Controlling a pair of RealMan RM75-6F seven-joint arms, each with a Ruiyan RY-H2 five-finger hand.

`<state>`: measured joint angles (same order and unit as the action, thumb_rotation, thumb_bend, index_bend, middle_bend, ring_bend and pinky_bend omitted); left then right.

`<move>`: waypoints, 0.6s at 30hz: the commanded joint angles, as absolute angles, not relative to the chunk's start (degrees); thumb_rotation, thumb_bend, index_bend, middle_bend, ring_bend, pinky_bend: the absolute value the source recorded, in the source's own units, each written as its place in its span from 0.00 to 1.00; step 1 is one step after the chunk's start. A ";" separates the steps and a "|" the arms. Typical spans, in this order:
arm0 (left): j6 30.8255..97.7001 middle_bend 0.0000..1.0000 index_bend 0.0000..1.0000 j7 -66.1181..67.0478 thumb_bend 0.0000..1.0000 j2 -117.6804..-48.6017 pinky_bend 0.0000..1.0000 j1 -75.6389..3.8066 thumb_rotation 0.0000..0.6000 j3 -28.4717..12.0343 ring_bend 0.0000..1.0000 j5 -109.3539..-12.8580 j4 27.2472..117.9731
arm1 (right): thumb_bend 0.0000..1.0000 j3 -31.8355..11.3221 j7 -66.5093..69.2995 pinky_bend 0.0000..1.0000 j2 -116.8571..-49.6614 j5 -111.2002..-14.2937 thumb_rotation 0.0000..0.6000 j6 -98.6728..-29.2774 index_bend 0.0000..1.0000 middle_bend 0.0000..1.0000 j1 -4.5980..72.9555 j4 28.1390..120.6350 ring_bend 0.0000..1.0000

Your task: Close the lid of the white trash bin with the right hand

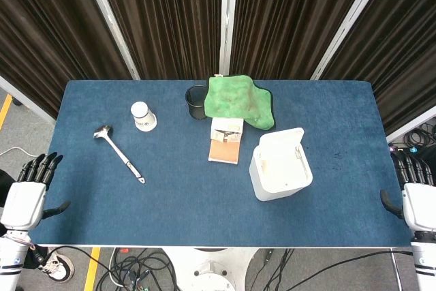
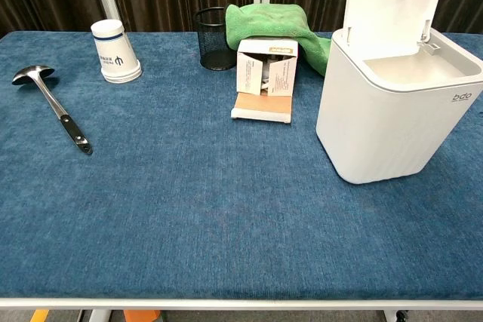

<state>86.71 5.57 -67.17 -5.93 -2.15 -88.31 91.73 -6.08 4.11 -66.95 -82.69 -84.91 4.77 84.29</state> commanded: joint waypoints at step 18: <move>85.36 0.06 0.08 5.71 0.00 -67.93 0.12 -6.21 1.00 -1.66 0.01 -87.95 91.11 | 0.93 -6.26 3.84 0.00 -63.09 -85.29 1.00 -84.05 0.00 0.00 6.26 87.61 0.00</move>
<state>85.39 5.70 -67.89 -6.21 -1.68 -87.99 91.14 -6.10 3.95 -63.68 -85.02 -84.58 5.78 87.06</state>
